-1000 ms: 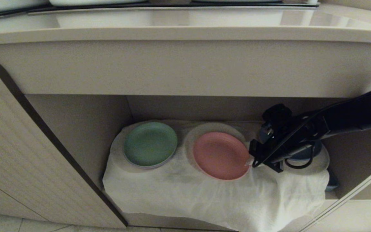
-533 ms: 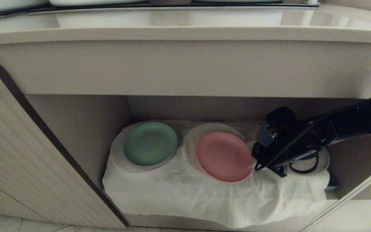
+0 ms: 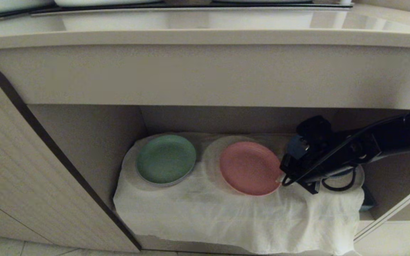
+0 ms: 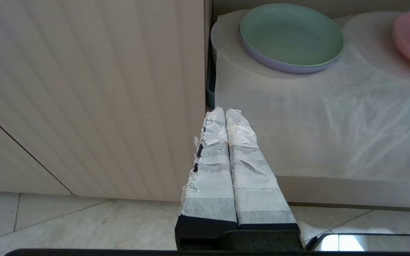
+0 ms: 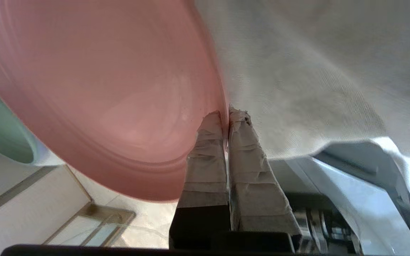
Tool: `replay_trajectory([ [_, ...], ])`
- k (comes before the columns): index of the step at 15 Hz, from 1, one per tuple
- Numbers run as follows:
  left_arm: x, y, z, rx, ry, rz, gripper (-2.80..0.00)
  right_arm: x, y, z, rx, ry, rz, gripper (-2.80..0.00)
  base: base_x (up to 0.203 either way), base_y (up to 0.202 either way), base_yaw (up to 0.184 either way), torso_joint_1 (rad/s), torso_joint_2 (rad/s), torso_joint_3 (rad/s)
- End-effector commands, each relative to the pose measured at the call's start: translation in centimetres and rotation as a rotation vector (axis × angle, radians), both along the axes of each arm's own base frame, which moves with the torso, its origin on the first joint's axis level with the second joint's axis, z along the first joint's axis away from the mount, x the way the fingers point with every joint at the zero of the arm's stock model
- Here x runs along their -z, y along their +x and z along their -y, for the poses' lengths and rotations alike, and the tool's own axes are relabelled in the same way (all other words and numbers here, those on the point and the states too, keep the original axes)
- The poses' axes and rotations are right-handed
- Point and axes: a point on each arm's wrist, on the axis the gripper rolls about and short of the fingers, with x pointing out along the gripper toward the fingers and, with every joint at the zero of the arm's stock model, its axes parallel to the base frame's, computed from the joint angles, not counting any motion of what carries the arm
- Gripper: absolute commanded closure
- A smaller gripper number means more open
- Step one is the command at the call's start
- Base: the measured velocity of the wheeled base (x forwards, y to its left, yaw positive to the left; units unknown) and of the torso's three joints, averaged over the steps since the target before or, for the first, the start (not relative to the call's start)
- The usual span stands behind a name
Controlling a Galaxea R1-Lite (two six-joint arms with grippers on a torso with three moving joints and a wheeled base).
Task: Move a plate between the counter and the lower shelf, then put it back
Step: Put the plate in the cupboard
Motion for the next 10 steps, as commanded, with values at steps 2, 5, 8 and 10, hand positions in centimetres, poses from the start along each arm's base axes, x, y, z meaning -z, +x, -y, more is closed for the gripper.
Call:
replay_trajectory([
  [2,0.00,0.00,0.00,0.000,-0.001,0.000,0.00,-0.43,0.14,-0.52,0.018,0.031,0.032,0.00,0.000,0.000,0.000,0.000,0.00,0.000],
  [5,0.00,0.00,0.00,0.000,-0.001,0.000,0.00,-0.38,-0.14,-1.01,0.010,0.034,0.032,0.00,0.000,0.000,0.000,0.000,0.00,0.000],
  [8,0.00,0.00,0.00,0.000,-0.001,0.000,0.00,-0.35,-0.10,-1.17,0.027,0.036,0.028,0.00,0.000,0.000,0.000,0.000,0.00,0.000],
  [10,0.00,0.00,0.00,0.000,-0.001,0.000,0.00,-0.35,-0.12,-1.22,0.026,0.036,0.028,0.00,0.000,0.000,0.000,0.000,0.00,0.000],
])
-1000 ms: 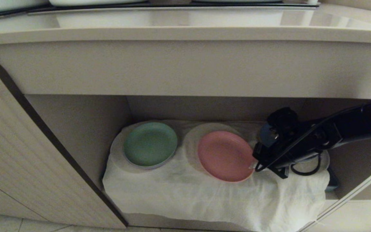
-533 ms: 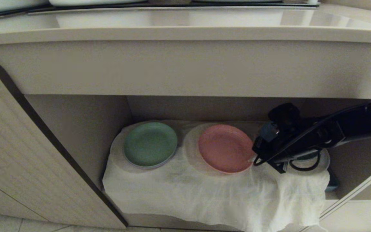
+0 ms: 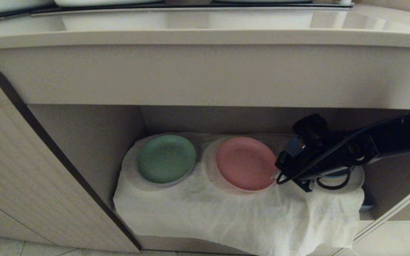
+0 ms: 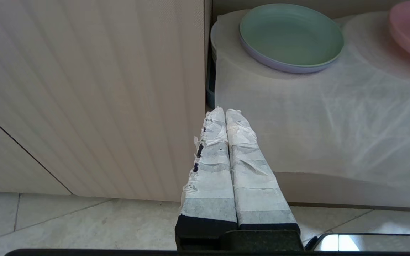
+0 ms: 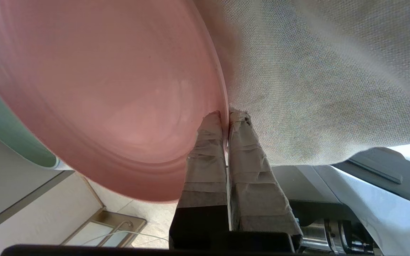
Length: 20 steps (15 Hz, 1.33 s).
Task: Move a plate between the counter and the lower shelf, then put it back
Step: Put the plate in the cupboard
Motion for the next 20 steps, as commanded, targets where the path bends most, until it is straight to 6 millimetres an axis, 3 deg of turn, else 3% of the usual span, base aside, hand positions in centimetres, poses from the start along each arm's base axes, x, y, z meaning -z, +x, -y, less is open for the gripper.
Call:
replay_trajectory([
  [1,0.00,0.00,0.00,0.000,0.000,0.000,0.00,-0.02,-0.02,-0.05,0.001,0.003,-0.003,0.00,0.000,0.000,0.000,0.000,0.00,0.000],
  [19,0.00,0.00,0.00,0.000,0.000,0.000,0.00,0.74,0.33,-0.23,-0.004,-0.005,-0.017,0.00,0.000,0.000,0.000,0.000,0.00,0.000],
  [20,0.00,0.00,0.00,0.000,0.000,0.000,0.00,0.77,0.37,-0.24,-0.002,-0.004,-0.018,-2.80,0.000,0.000,0.000,0.000,0.00,0.000],
])
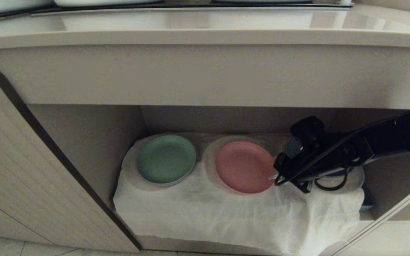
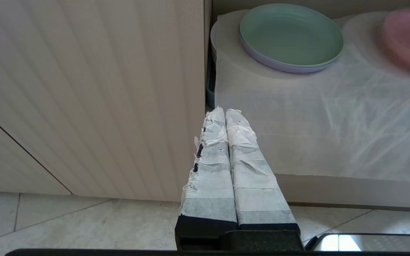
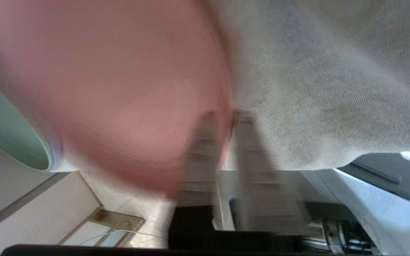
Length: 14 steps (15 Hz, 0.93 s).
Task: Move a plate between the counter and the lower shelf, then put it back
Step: Put the plate in the cupboard
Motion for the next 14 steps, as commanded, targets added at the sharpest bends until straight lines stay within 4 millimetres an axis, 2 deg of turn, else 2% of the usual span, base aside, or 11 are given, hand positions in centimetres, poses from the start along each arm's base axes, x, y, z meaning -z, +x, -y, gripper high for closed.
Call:
replay_trajectory([
  [1,0.0,0.0,0.0,0.000,0.000,0.000,0.00,0.1,0.0,0.0,0.004,0.002,-0.006,-2.80,0.000,0.000,0.000,0.000,0.00,0.000],
  [9,0.0,0.0,0.0,0.000,0.000,0.000,0.00,-0.4,-0.3,0.1,0.004,0.002,0.000,-2.80,0.000,0.000,0.000,0.000,0.00,0.000],
  [14,0.0,0.0,0.0,0.000,0.000,0.000,0.00,-1.5,-1.8,0.6,-0.001,0.002,0.017,-2.80,0.000,0.000,0.000,0.000,0.00,0.000],
])
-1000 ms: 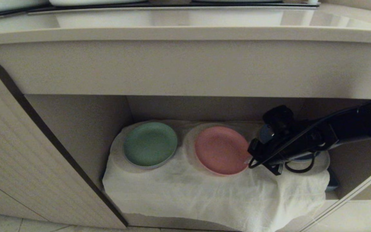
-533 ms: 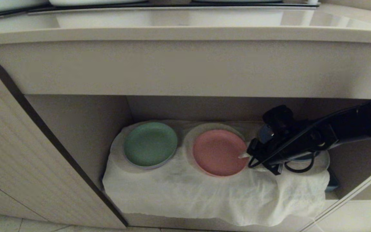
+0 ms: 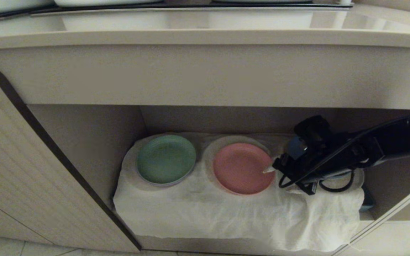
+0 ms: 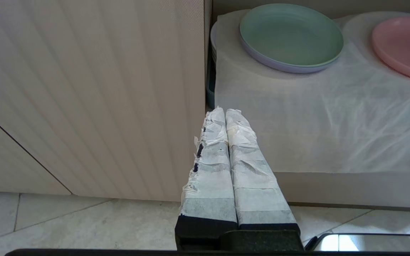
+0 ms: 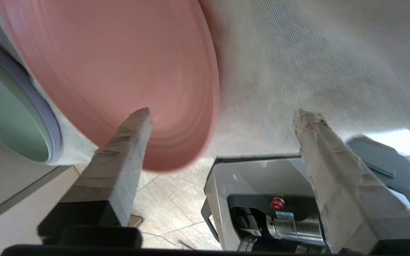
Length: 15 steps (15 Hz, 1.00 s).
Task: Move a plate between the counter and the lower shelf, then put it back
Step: Put the plate in the cupboard, then pick up the plate in the cupboard
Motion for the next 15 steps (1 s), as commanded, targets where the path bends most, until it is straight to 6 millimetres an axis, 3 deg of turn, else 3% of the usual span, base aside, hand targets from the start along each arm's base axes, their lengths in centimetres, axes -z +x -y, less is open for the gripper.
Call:
replay_trajectory([
  [1,0.0,0.0,0.0,0.000,-0.001,0.000,0.00,-0.9,-1.0,0.3,-0.002,0.006,0.015,-2.80,0.000,0.000,0.000,0.000,0.00,0.000],
  [15,0.0,0.0,0.0,0.000,-0.001,0.000,0.00,-3.0,-9.0,2.6,-0.057,-0.025,0.052,-2.80,0.000,0.000,0.000,0.000,0.00,0.000],
])
